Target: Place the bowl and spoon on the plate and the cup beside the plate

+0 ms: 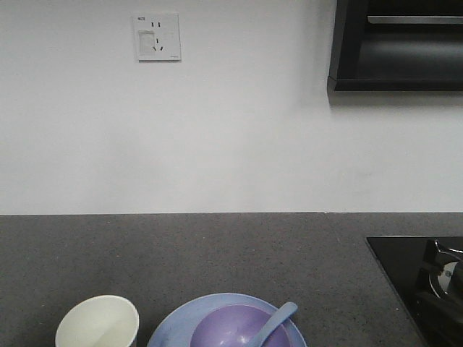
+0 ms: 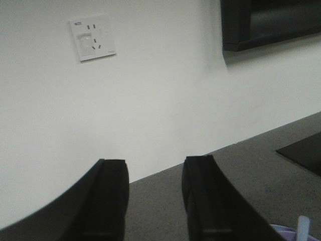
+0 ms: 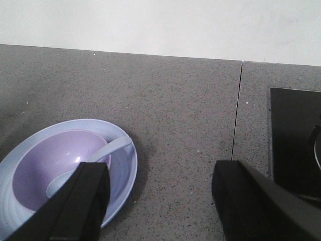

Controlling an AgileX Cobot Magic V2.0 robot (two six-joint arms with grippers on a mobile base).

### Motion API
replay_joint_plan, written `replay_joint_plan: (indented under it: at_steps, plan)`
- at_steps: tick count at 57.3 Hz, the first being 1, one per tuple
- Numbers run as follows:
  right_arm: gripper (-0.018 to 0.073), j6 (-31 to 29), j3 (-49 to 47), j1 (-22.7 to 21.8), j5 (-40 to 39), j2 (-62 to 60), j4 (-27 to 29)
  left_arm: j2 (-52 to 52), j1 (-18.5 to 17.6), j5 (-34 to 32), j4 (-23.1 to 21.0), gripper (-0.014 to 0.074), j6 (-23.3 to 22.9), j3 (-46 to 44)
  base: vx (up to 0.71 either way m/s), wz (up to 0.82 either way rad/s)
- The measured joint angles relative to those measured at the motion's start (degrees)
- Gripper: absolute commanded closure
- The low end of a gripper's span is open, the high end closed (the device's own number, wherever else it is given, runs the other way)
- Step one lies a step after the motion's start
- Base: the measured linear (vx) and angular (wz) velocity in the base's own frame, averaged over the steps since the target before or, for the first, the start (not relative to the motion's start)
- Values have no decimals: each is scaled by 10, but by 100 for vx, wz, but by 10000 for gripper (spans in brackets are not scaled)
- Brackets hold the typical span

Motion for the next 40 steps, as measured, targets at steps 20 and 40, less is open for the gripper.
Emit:
replay_joint_plan:
  at_steps: [20, 40]
  plan:
    - [51, 0, 0, 0, 0, 0, 0, -97, 0, 32, 120, 372, -101, 80, 0, 0]
    - [51, 0, 0, 0, 0, 0, 0, -100, 0, 44, 120, 372, -103, 80, 0, 0]
